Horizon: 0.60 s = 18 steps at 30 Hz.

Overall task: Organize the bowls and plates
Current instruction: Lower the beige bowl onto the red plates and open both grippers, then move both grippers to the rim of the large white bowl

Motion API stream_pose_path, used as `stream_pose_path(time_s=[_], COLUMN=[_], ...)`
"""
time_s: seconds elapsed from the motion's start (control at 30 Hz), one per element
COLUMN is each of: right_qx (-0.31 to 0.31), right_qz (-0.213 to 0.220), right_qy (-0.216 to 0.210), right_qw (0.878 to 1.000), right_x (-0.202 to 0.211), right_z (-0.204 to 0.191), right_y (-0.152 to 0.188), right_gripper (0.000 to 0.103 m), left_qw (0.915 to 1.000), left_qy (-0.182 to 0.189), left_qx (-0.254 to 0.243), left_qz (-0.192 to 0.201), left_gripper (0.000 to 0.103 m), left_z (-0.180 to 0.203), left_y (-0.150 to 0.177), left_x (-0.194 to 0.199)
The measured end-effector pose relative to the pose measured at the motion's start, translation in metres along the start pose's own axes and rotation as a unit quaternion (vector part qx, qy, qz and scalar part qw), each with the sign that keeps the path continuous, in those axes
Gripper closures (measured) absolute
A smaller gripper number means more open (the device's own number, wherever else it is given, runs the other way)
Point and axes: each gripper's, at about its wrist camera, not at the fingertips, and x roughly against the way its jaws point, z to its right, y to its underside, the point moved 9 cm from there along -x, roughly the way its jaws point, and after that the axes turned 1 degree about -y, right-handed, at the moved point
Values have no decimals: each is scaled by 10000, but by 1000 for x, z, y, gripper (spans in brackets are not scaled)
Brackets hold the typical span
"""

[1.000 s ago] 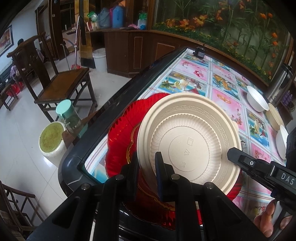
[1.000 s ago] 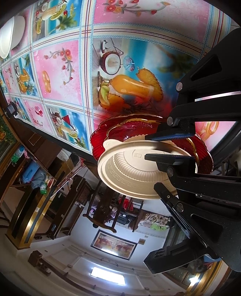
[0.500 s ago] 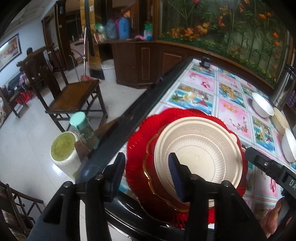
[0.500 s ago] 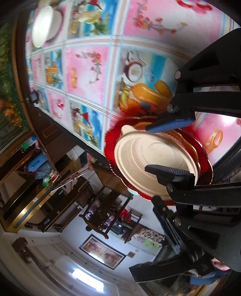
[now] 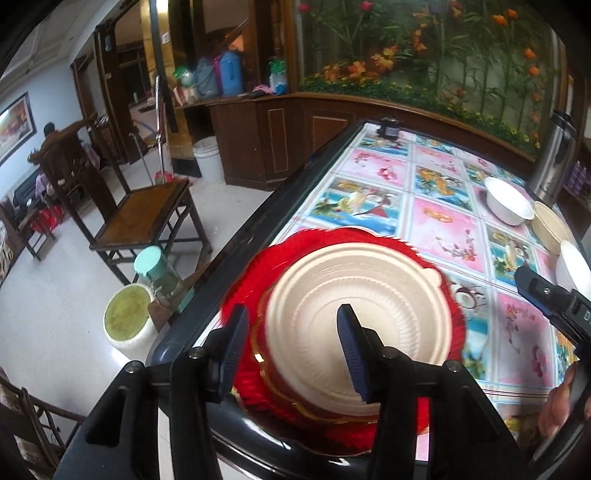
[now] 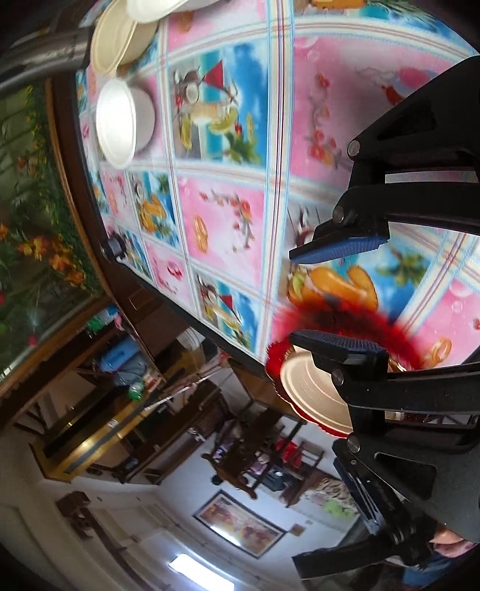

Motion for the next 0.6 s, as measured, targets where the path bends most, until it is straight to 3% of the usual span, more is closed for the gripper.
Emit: stream_pose_path(time_s=[0.17,0.6], right_qx=[-103,-271], right_qz=[85,381], right_qy=[-10,-19], right_qw=[9999,9989], right_x=[11,47], right_z=[10,40], right_y=[-5,-24], right_gripper=[66,66], left_qw=[9996,9966], left_qy=[55,211], left_qx=[-228,-736], left_qz=[177,307], left_gripper=[45,45], left_z=[22,89], left_y=[-9,-23], left_x=[13,25])
